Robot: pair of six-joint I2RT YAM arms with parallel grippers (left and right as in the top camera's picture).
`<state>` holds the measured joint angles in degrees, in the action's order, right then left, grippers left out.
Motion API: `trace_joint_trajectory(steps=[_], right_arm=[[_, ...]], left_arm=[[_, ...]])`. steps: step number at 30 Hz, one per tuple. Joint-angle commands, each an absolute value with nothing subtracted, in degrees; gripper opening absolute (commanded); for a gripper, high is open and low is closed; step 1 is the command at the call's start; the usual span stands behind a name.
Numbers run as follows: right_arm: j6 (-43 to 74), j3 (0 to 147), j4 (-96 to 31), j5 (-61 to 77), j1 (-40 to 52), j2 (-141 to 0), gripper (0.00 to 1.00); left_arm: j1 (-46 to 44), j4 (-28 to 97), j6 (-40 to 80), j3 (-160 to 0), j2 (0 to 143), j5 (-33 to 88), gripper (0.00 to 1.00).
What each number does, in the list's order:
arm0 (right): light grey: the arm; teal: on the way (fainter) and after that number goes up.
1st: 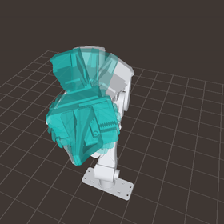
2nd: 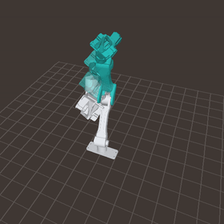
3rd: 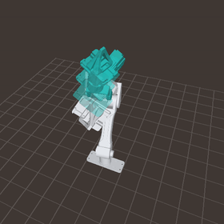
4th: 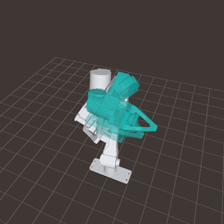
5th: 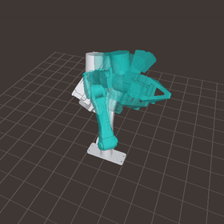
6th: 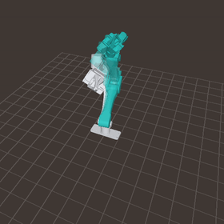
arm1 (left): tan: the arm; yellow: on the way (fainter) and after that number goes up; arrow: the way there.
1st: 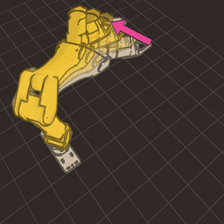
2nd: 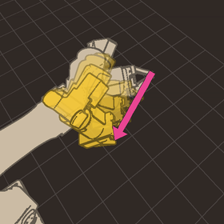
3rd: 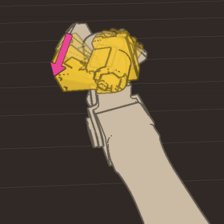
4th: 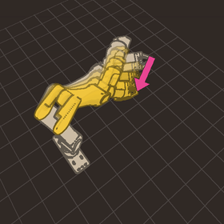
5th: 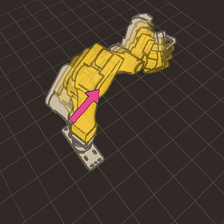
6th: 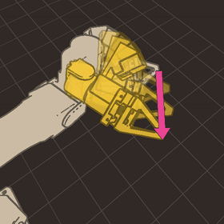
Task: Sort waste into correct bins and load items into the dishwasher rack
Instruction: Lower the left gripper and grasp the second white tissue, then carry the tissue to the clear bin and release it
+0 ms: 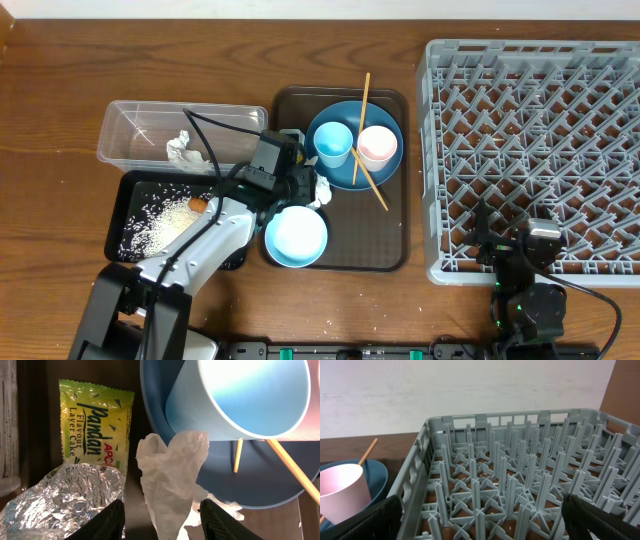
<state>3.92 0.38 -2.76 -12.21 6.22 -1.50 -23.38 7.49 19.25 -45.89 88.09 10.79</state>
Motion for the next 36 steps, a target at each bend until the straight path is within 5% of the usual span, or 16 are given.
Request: trace_joint_trajectory(steps=[1,9,19,32,36], right_arm=[[4.2,0.3,-3.0,-12.2,6.9,-1.5,0.99],[4.2,0.3,-3.0,-12.2,6.9,-1.5,0.99],[4.2,0.3,-3.0,-12.2,6.9,-1.5,0.99],[4.2,0.3,-3.0,-12.2,6.9,-1.5,0.99],[4.2,0.3,-3.0,-12.2,6.9,-1.5,0.99]], left_arm=[[-23.6,7.5,18.7,-46.2,88.8,11.3,0.51],[-25.9,5.4,18.6,-46.2,90.8,11.3,0.49],[-25.4,4.8,18.7,-46.2,90.4,10.9,0.06],[-25.4,4.4,18.7,-46.2,78.9,10.5,0.06],[-25.3,3.3,18.7,-46.2,69.9,-3.2,0.06]])
